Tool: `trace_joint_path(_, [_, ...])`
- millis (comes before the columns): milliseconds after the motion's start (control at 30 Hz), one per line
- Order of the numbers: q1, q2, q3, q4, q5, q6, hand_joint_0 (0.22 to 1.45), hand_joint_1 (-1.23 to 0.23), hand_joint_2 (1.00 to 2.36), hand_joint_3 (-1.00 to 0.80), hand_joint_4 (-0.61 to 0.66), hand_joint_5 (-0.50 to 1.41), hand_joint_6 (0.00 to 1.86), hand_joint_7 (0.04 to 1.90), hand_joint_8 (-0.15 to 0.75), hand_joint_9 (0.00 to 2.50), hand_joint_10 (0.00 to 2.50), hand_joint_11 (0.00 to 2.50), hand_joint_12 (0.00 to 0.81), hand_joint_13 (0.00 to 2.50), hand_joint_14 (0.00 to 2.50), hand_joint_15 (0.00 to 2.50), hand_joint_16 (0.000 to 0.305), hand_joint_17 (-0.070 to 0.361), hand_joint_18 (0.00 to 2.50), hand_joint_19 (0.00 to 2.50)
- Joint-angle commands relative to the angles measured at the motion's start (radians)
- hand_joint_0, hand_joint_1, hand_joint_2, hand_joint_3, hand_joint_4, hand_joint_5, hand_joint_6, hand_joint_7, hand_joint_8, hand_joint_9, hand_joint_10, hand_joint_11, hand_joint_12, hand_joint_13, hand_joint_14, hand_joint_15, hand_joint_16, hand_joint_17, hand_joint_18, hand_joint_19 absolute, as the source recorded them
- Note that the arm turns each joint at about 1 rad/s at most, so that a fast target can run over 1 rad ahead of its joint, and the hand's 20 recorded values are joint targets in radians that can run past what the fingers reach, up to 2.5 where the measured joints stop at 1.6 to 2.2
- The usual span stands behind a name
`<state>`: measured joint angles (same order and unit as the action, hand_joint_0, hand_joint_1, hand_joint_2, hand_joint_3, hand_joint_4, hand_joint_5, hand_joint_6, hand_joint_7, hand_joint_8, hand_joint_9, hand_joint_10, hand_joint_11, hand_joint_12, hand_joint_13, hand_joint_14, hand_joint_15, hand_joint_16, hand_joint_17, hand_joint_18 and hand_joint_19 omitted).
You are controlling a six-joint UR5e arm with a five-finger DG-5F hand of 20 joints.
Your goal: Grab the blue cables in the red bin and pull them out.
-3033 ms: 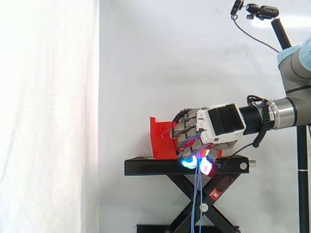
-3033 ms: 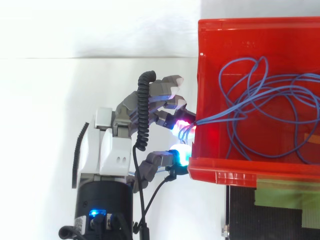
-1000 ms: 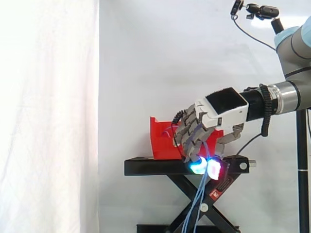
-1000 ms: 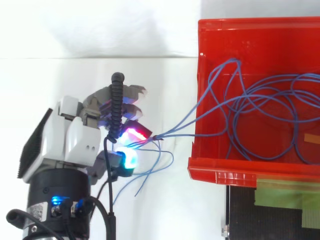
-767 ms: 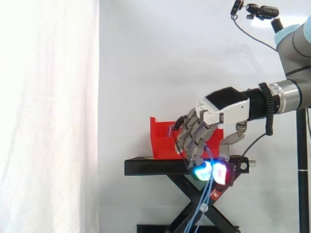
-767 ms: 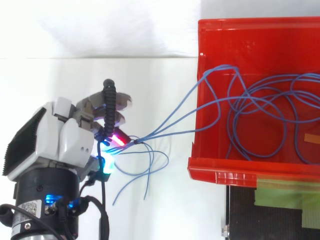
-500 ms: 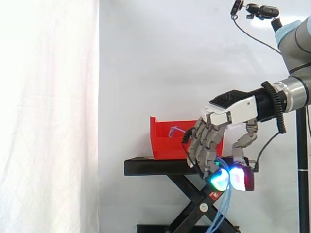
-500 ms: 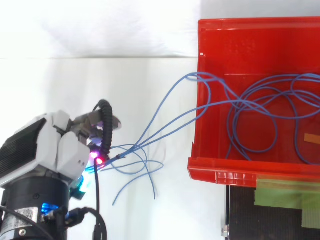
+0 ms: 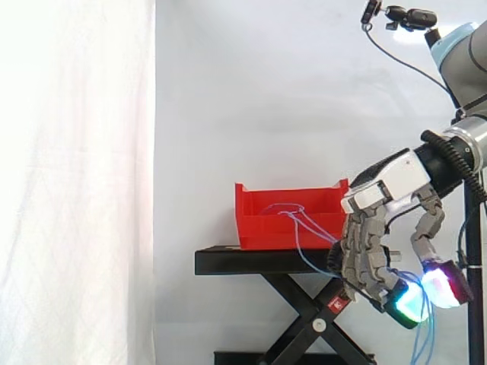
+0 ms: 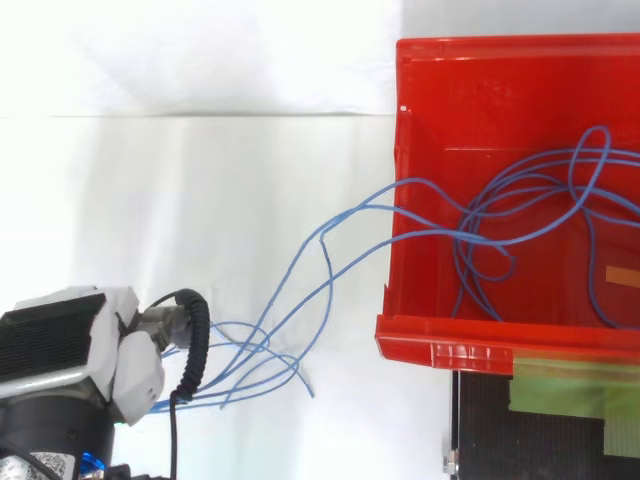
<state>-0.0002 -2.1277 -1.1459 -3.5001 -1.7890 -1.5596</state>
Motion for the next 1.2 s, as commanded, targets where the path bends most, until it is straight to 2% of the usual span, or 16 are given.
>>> trace_joint_path(0, [0.006, 0.000, 0.000, -0.004, 0.039, 1.008, 0.85, -0.85, 1.00, -1.00, -0.10, 0.90, 0.72, 0.78, 0.206, 1.03, 0.03, 0.73, 0.313, 0.84, 0.02, 0.45, 0.045, 0.101, 0.80, 0.67])
trace_joint_path(100, [0.009, 0.000, 0.000, -0.007, 0.071, 1.106, 0.85, -0.85, 1.00, -1.00, -0.10, 0.90, 0.73, 0.77, 0.207, 1.03, 0.03, 0.73, 0.312, 0.84, 0.02, 0.45, 0.045, 0.100, 0.80, 0.67])
trace_joint_path(133, [0.009, 0.000, 0.000, -0.007, 0.071, 1.106, 0.85, -0.85, 1.00, -1.00, -0.10, 0.90, 0.72, 0.77, 0.204, 1.03, 0.03, 0.72, 0.312, 0.84, 0.02, 0.45, 0.045, 0.100, 0.80, 0.67])
trace_joint_path(167, [0.014, 0.000, 0.000, -0.017, 0.115, 1.244, 0.85, -0.85, 1.00, -1.00, -0.10, 0.90, 0.72, 0.77, 0.203, 1.03, 0.03, 0.71, 0.312, 0.84, 0.02, 0.45, 0.045, 0.100, 0.80, 0.67])
trace_joint_path(233, [0.017, 0.000, 0.000, -0.023, 0.128, 1.281, 0.85, -0.85, 1.00, -1.00, -0.10, 0.90, 0.72, 0.77, 0.208, 1.03, 0.03, 0.73, 0.312, 0.84, 0.02, 0.45, 0.044, 0.100, 0.80, 0.67])
trace_joint_path(267, [0.022, 0.000, 0.000, -0.037, 0.149, 1.335, 0.85, -0.85, 1.00, -1.00, -0.10, 0.90, 0.72, 0.77, 0.207, 1.03, 0.03, 0.73, 0.313, 0.84, 0.02, 0.46, 0.045, 0.100, 0.80, 0.67])
trace_joint_path(500, [0.042, 0.000, 0.000, -0.074, 0.218, 1.514, 0.85, -0.85, 1.00, -1.00, -0.10, 0.90, 0.72, 0.77, 0.208, 1.03, 0.03, 0.73, 0.312, 0.84, 0.02, 0.45, 0.045, 0.100, 0.80, 0.67])
trace_joint_path(533, [0.046, 0.000, 0.000, -0.077, 0.240, 1.565, 0.85, -0.85, 1.00, -1.00, -0.10, 0.90, 0.72, 0.77, 0.209, 1.03, 0.03, 0.73, 0.313, 0.84, 0.02, 0.45, 0.045, 0.100, 0.80, 0.67])
trace_joint_path(733, [0.057, 0.000, 0.000, -0.100, 0.284, 1.683, 0.85, -0.85, 1.00, -1.00, -0.11, 0.90, 0.72, 0.77, 0.207, 1.03, 0.03, 0.73, 0.312, 0.84, 0.02, 0.45, 0.045, 0.100, 0.80, 0.67])
trace_joint_path(767, [0.068, 0.000, 0.000, -0.129, 0.316, 1.807, 0.85, -0.85, 1.00, -1.00, -0.10, 0.90, 0.72, 0.77, 0.204, 1.03, 0.03, 0.72, 0.311, 0.84, 0.02, 0.45, 0.045, 0.100, 0.80, 0.67])
trace_joint_path(800, [0.068, 0.000, 0.000, -0.129, 0.316, 1.807, 0.85, -0.85, 1.00, -1.00, -0.11, 0.90, 0.72, 0.77, 0.206, 1.03, 0.03, 0.72, 0.313, 0.84, 0.02, 0.44, 0.045, 0.101, 0.80, 0.67])
trace_joint_path(867, [0.075, 0.000, 0.000, -0.143, 0.327, 1.856, 0.85, -0.85, 1.00, -1.00, -0.11, 0.90, 0.72, 0.77, 0.206, 1.03, 0.03, 0.72, 0.311, 0.84, 0.02, 0.45, 0.045, 0.101, 0.80, 0.67])
trace_joint_path(933, [0.080, 0.000, 0.000, -0.157, 0.336, 1.876, 0.85, -0.85, 1.00, -1.00, -0.11, 0.90, 0.72, 0.77, 0.199, 1.03, 0.03, 0.73, 0.311, 0.84, 0.02, 0.45, 0.045, 0.100, 0.80, 0.68])
trace_joint_path(1167, [0.083, 0.000, 0.000, -0.169, 0.341, 1.876, 0.85, -0.85, 1.00, -1.00, -0.11, 0.90, 0.71, 0.77, 0.204, 1.03, 0.03, 0.73, 0.314, 0.84, 0.02, 0.45, 0.045, 0.101, 0.80, 0.67])
